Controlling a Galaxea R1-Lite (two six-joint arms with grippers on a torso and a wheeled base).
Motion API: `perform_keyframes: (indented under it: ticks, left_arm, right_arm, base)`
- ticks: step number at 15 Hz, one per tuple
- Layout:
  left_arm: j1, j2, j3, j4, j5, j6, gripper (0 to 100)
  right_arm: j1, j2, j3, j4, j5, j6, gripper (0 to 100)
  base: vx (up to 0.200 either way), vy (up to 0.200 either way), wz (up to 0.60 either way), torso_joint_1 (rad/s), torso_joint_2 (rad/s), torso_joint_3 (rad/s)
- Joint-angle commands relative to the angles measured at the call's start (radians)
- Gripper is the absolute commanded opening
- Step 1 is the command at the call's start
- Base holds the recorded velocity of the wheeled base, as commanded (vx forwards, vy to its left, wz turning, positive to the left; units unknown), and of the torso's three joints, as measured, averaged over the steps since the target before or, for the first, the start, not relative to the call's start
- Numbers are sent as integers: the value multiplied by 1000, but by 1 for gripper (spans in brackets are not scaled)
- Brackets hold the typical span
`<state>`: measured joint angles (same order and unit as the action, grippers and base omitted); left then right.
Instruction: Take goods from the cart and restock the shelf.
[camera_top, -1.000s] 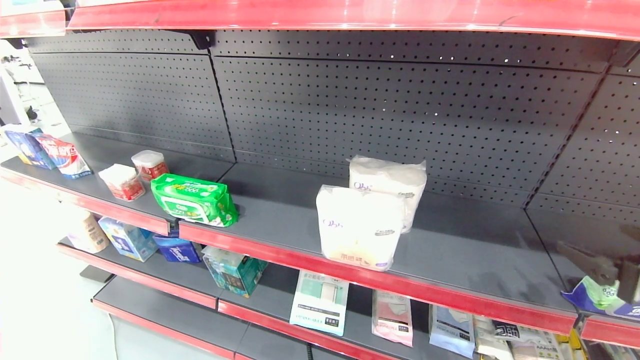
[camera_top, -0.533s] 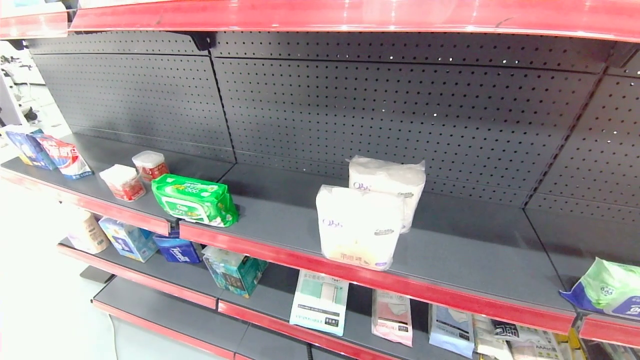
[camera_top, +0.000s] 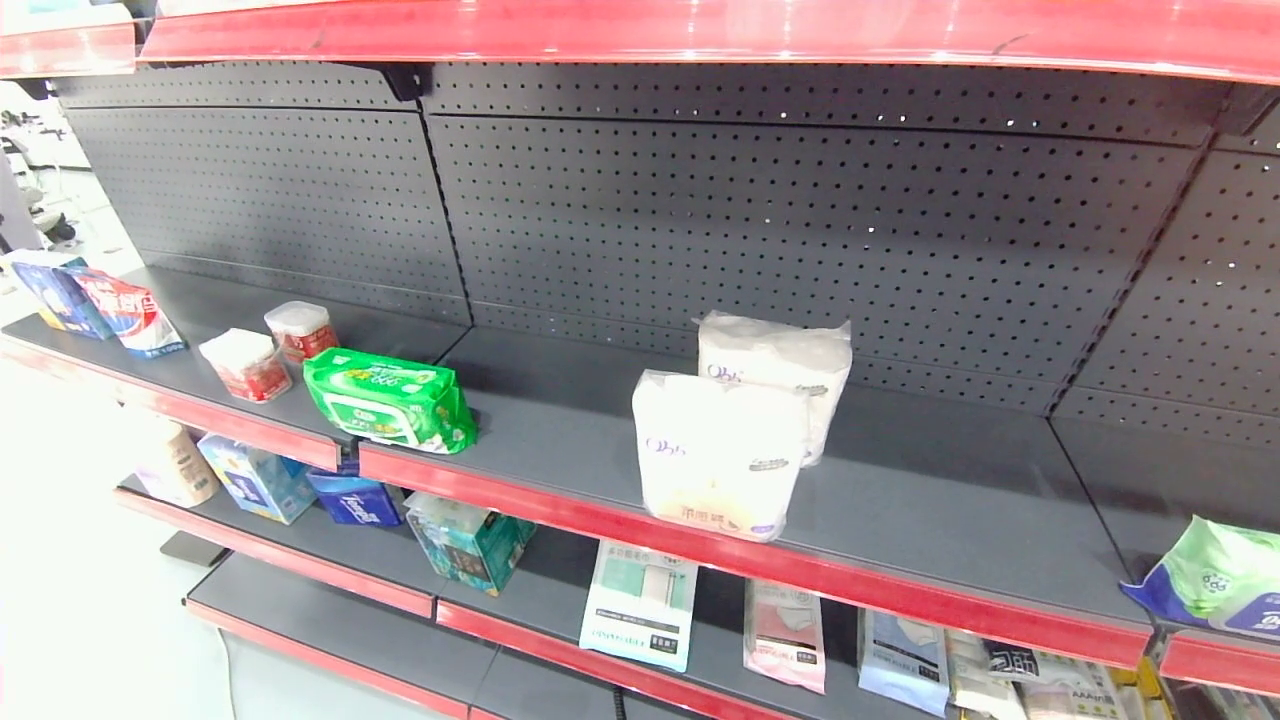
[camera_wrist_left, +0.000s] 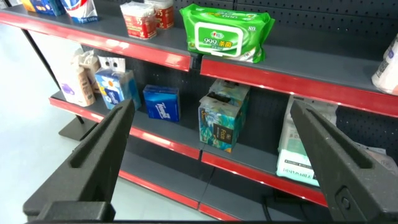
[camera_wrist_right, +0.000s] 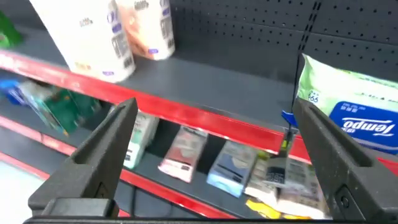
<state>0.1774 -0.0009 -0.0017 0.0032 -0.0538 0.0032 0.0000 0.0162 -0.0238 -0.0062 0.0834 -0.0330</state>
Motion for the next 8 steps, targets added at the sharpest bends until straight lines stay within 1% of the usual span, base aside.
perform_keyframes:
  ticks: [1, 6, 8]
  left_arm:
    - [0, 1, 0, 0, 0, 0, 100]
    - [0, 1, 0, 0, 0, 0, 100]
    - [0, 1, 0, 0, 0, 0, 100]
  right_arm:
    - [0, -16, 2, -1, -4, 30, 100]
    - [0, -16, 4, -3, -13, 36, 100]
    - [0, -16, 4, -3, -13, 35, 100]
  base:
    - [0, 0, 0, 0, 0, 0]
    - [0, 0, 0, 0, 0, 0]
    - [0, 0, -600, 0, 2, 2]
